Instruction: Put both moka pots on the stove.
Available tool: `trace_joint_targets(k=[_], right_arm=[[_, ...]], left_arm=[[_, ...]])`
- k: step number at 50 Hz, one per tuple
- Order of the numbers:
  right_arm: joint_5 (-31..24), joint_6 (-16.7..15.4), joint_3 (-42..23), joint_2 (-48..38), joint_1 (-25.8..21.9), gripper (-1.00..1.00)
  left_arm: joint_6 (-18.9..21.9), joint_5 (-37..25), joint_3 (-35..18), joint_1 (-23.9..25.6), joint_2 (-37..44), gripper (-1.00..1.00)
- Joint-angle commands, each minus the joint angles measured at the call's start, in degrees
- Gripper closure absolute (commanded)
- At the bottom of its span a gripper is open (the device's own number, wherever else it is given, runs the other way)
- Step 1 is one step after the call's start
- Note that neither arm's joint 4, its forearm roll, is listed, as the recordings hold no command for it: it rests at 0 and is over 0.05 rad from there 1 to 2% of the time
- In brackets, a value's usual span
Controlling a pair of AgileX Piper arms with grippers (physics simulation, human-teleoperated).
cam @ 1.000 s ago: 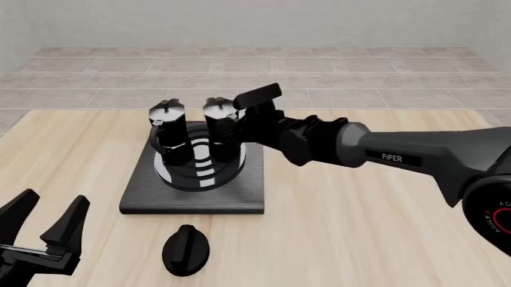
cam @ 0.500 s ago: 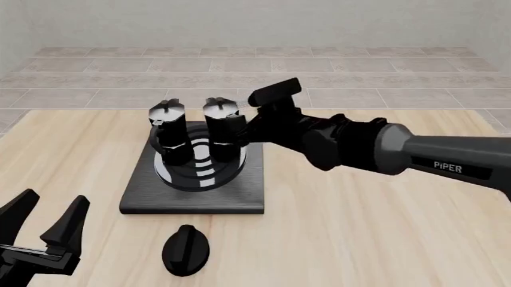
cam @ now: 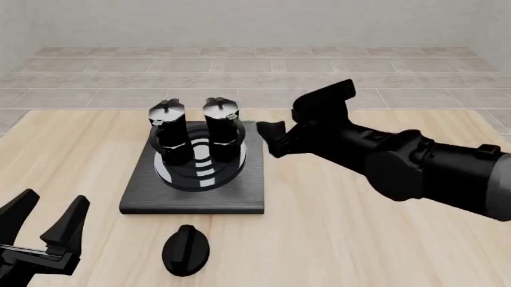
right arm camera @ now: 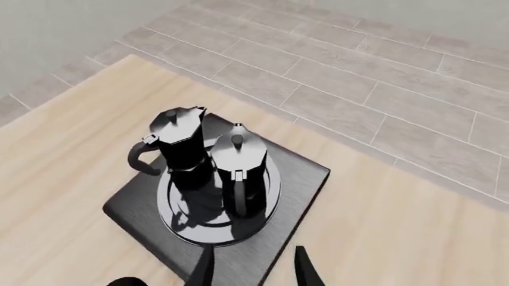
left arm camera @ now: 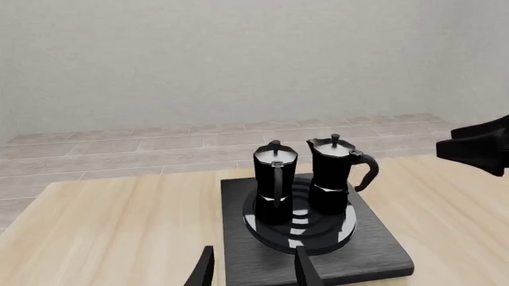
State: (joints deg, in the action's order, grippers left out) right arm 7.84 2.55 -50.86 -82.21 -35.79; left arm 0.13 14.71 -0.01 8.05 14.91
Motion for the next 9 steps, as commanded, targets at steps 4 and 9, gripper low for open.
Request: trace_joint_targets(k=[4, 9], right_arm=[[0.8, 0.1, 10.1, 11.8, 1.4, -1.00], [2.5, 0.9, 14.6, 15.5, 1.9, -1.00]], left_arm=[[0.0, 0.0, 0.0, 0.0, 0.0, -1.00], [0.0, 0.0, 0.0, 0.0, 0.0, -1.00]])
